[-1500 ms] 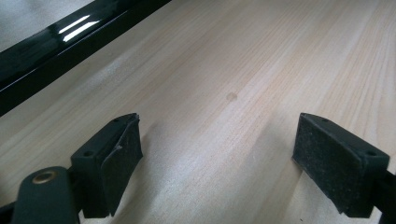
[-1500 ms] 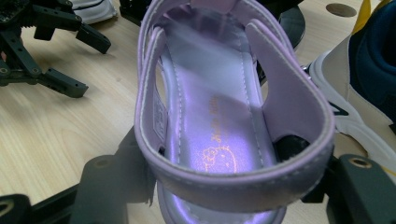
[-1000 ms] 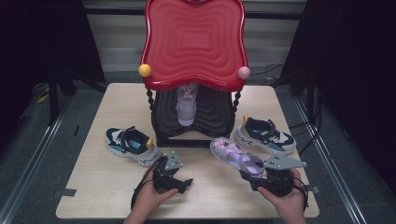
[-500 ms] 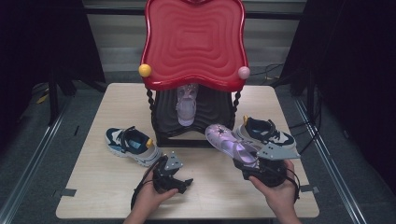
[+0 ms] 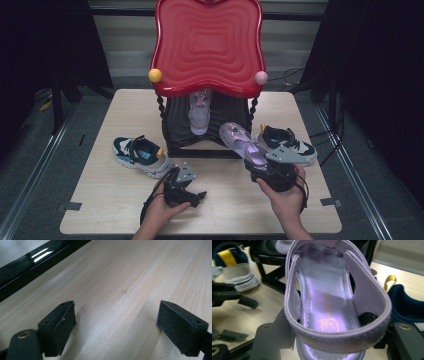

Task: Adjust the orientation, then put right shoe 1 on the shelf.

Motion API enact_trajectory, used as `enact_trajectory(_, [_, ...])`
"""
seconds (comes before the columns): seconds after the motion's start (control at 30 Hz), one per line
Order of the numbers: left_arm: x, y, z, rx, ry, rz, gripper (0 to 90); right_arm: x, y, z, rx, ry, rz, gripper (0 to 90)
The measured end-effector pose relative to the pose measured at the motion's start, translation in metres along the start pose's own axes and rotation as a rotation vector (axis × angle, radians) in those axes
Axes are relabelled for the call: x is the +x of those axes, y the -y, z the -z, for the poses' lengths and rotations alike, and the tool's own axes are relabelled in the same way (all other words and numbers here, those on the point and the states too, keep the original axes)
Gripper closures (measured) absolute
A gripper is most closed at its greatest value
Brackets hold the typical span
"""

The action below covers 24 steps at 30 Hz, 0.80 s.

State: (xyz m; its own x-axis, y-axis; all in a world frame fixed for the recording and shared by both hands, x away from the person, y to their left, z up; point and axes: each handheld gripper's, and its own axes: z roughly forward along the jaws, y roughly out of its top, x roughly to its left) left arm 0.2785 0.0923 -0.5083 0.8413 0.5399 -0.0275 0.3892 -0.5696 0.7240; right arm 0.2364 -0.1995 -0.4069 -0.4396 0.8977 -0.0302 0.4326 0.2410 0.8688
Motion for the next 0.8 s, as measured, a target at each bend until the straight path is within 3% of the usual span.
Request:
enact_trajectory(0.3, [0.000, 0.000, 0.000, 0.000, 0.000, 0.000, 14.8, 0.002, -0.002, -0.007, -0.016, 0.035, 0.001, 37.2])
enact_trajectory(0.67, [0.000, 0.000, 0.000, 0.000, 0.000, 0.000, 14.7, 0.013, -0.008, -0.015, -0.033, 0.061, -0.037, 37.2])
enact_trajectory(0.8, [0.000, 0.000, 0.000, 0.001, 0.000, -0.001, 14.8, 0.018, -0.011, -0.019, -0.041, 0.093, -0.056, 37.2])
